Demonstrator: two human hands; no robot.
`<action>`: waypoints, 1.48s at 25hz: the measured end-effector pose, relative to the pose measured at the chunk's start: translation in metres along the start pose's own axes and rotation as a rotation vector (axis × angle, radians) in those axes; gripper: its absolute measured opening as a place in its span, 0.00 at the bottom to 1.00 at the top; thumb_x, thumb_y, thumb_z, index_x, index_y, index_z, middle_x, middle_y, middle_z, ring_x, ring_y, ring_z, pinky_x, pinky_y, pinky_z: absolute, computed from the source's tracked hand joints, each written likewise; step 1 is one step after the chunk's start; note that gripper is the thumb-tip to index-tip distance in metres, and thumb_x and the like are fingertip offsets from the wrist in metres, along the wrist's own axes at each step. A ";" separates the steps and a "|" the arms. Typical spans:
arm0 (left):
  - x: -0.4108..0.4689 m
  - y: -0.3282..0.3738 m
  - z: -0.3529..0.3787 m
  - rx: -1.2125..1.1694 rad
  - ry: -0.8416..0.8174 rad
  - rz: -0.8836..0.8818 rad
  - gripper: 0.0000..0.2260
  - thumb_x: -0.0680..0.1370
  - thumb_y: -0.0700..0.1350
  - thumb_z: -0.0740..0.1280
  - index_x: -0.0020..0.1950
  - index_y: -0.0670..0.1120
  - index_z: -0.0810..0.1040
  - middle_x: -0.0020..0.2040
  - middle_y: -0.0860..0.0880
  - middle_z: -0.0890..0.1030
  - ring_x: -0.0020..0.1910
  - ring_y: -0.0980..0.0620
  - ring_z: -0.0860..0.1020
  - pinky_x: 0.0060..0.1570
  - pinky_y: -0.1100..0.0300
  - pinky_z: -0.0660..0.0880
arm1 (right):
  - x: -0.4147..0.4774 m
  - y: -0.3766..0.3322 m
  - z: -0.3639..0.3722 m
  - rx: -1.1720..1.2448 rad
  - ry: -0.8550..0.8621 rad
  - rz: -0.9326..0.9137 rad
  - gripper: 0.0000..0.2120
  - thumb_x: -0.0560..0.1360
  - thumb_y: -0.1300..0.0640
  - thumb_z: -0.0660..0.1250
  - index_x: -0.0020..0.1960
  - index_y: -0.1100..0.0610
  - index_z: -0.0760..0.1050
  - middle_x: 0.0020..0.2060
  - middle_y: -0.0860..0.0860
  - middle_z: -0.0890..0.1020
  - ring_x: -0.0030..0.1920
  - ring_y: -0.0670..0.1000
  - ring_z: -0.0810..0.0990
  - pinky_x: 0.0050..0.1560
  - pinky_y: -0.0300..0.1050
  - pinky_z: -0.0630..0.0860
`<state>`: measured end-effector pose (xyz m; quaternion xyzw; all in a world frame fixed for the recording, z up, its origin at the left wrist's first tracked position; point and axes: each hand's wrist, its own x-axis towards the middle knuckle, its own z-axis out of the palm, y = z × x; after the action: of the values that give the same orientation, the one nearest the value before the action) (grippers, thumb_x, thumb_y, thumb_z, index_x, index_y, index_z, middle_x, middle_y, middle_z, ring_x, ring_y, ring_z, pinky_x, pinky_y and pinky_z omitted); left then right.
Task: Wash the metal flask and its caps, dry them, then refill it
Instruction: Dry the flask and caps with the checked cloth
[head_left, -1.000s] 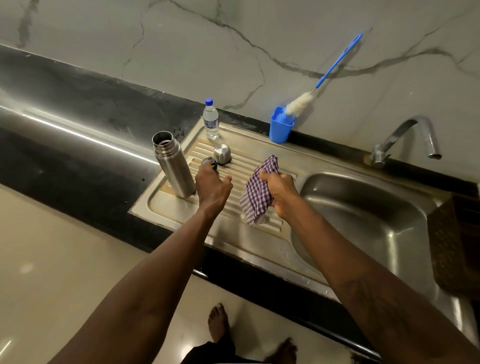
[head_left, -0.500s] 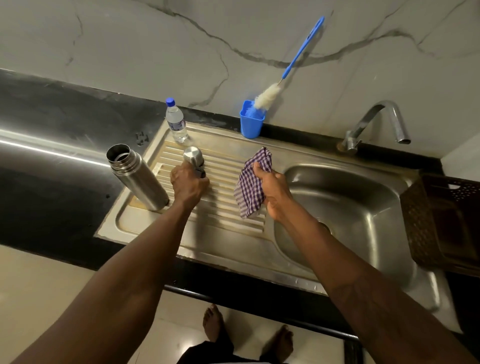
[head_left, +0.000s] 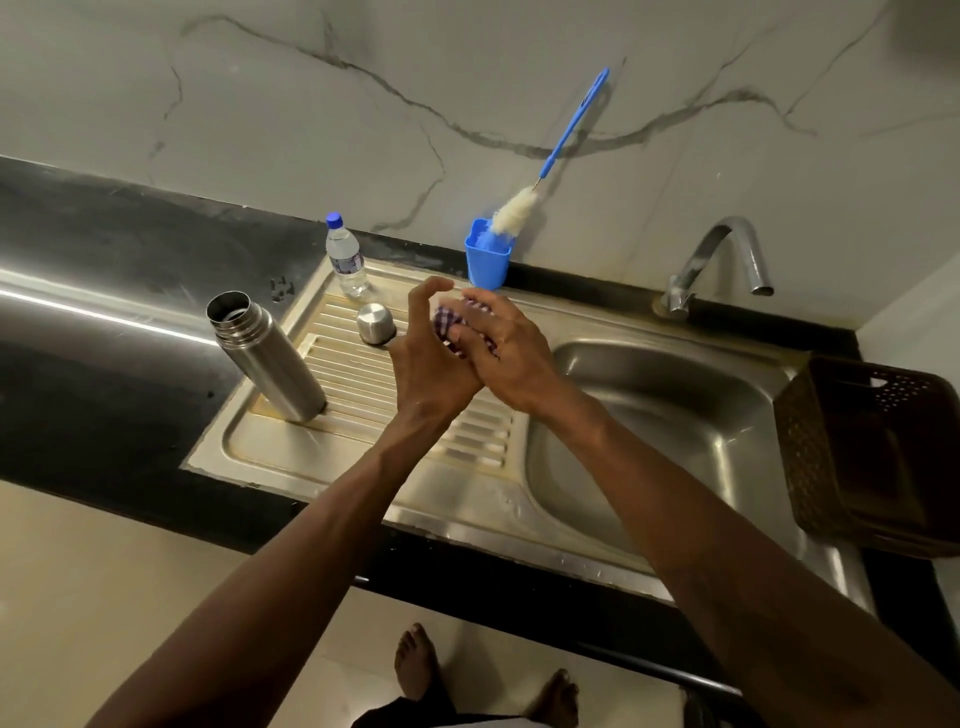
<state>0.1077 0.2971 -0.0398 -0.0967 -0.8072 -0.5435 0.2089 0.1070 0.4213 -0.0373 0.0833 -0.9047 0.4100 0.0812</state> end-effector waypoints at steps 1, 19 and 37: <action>-0.002 0.006 0.002 -0.017 0.002 0.006 0.31 0.66 0.34 0.81 0.66 0.38 0.74 0.44 0.66 0.72 0.43 0.73 0.76 0.37 0.77 0.71 | 0.003 -0.002 -0.008 -0.041 -0.042 0.042 0.23 0.83 0.45 0.62 0.77 0.47 0.68 0.73 0.51 0.72 0.69 0.52 0.73 0.67 0.49 0.71; 0.009 0.059 0.026 -1.000 -0.190 -0.736 0.17 0.80 0.29 0.65 0.68 0.40 0.78 0.53 0.38 0.85 0.51 0.44 0.85 0.52 0.52 0.84 | -0.024 -0.008 -0.054 0.323 0.303 -0.182 0.18 0.86 0.54 0.58 0.71 0.61 0.74 0.67 0.55 0.78 0.66 0.50 0.78 0.66 0.43 0.76; 0.023 0.081 0.012 -0.340 -0.416 -0.372 0.16 0.84 0.58 0.65 0.56 0.48 0.86 0.50 0.46 0.88 0.51 0.49 0.87 0.47 0.54 0.85 | -0.009 -0.029 -0.079 0.225 0.608 0.241 0.15 0.82 0.42 0.64 0.47 0.53 0.78 0.40 0.46 0.83 0.41 0.45 0.82 0.43 0.46 0.81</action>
<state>0.1151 0.3380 0.0342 -0.0900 -0.7342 -0.6678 -0.0823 0.1278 0.4634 0.0333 -0.1415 -0.7917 0.5197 0.2884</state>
